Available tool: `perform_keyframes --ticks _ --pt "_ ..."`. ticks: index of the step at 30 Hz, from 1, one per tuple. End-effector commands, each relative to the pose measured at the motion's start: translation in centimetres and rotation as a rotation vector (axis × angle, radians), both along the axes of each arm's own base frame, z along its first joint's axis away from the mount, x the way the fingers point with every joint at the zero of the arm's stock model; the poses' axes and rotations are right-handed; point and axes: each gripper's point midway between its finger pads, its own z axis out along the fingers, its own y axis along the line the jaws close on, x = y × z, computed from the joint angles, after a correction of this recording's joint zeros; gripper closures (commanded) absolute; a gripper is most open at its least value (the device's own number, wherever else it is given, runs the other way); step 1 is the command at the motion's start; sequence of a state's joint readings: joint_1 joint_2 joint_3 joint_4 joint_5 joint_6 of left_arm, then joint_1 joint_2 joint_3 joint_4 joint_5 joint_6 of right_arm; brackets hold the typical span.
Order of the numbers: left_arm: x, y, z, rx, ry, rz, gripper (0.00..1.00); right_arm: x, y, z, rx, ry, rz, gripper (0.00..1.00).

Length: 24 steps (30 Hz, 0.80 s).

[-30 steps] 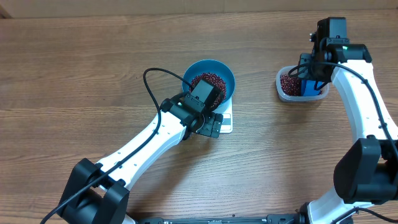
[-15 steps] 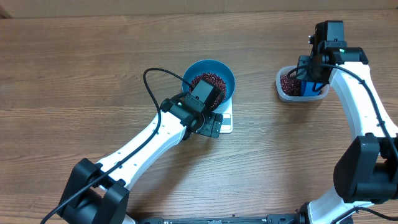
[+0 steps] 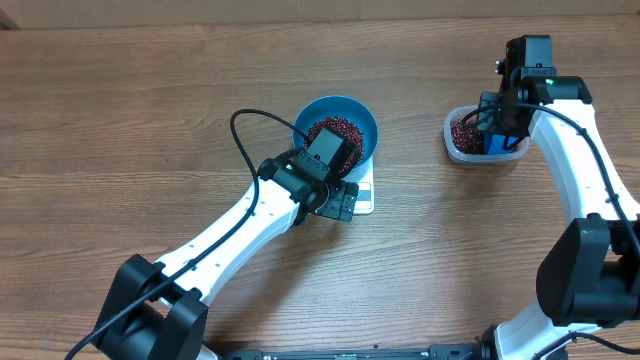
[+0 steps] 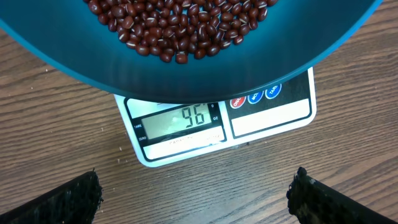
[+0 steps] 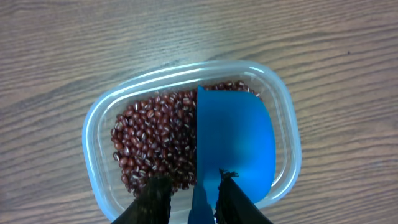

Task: Scoop item into bowl and weigh 150g on scale
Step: 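Push the blue scoop down into the red beans with the right gripper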

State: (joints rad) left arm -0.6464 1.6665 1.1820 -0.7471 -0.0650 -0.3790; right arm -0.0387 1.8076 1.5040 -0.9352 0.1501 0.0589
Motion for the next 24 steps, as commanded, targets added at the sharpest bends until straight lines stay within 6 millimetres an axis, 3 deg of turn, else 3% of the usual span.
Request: perform_keyframes --ticks 1,9,18,24 --pt "0.10 0.41 -0.28 0.014 0.000 0.012 0.01 0.32 -0.32 -0.18 -0.011 -0.011 -0.010 0.75" --pt "0.10 0.41 -0.28 0.014 0.000 0.012 0.00 0.24 -0.31 -0.23 -0.011 -0.007 -0.010 0.80" --pt "0.10 0.40 -0.28 0.014 0.000 0.012 0.00 0.23 -0.31 -0.22 -0.011 -0.007 -0.010 0.80" --pt "0.10 0.41 -0.28 0.014 0.000 0.012 0.00 0.23 -0.31 -0.24 -0.011 -0.006 -0.010 0.88"
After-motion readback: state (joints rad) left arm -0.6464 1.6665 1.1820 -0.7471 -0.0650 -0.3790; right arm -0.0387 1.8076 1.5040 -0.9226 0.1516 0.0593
